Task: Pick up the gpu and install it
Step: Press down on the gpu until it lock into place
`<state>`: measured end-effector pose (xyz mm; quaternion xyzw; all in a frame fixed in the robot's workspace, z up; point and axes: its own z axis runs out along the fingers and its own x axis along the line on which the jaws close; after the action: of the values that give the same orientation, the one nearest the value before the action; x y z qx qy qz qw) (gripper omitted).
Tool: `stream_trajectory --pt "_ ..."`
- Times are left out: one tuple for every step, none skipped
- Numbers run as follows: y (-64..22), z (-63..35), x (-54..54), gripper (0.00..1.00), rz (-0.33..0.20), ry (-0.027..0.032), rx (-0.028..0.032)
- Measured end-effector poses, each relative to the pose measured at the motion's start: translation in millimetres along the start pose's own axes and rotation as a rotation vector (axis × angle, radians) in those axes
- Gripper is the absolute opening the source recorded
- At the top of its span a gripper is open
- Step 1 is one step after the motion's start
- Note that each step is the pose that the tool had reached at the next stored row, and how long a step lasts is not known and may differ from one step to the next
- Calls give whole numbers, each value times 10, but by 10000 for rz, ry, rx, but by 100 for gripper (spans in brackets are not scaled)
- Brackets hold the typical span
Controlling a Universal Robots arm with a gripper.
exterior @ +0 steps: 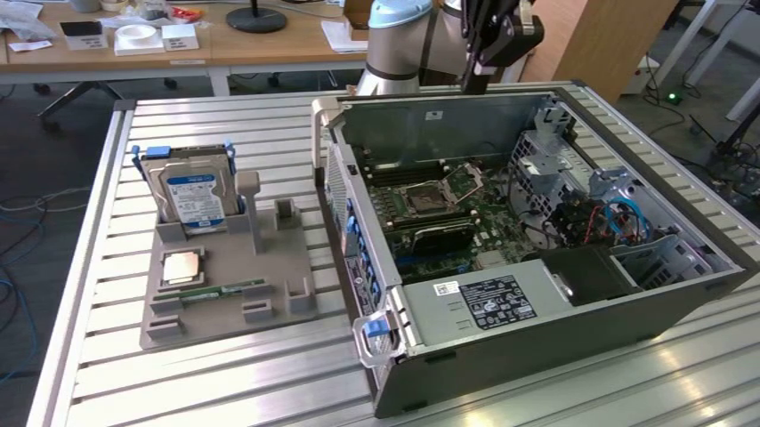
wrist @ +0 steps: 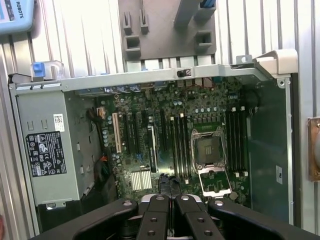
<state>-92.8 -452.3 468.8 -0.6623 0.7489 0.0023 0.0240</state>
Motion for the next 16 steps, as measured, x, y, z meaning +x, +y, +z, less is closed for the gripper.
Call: stream_trajectory --pt "0 18 0 11 -53 -2 -2" --pt "0 36 1 11 -107 -2 -5" --pt "1 56 1 11 -168 -6 -6" --pt "2 74 2 11 -227 -7 -9" --pt "2 91 2 11 -289 -8 -11" --pt "3 109 3 11 -353 -9 -14" --pt "3 127 3 11 -415 -11 -16" --pt "4 145 3 11 -470 -13 -19" --pt "4 164 2 11 -517 -15 -20" --pt "5 183 1 11 -563 -17 -22" --pt "6 200 1 11 -602 -17 -24" --pt "8 219 0 11 -638 -19 -25" --pt "9 238 -2 11 -666 -20 -26" --pt "10 256 -4 11 -686 -21 -26" --pt "11 274 -7 11 -696 -22 -27" --pt "11 292 -8 11 -698 -21 -27"
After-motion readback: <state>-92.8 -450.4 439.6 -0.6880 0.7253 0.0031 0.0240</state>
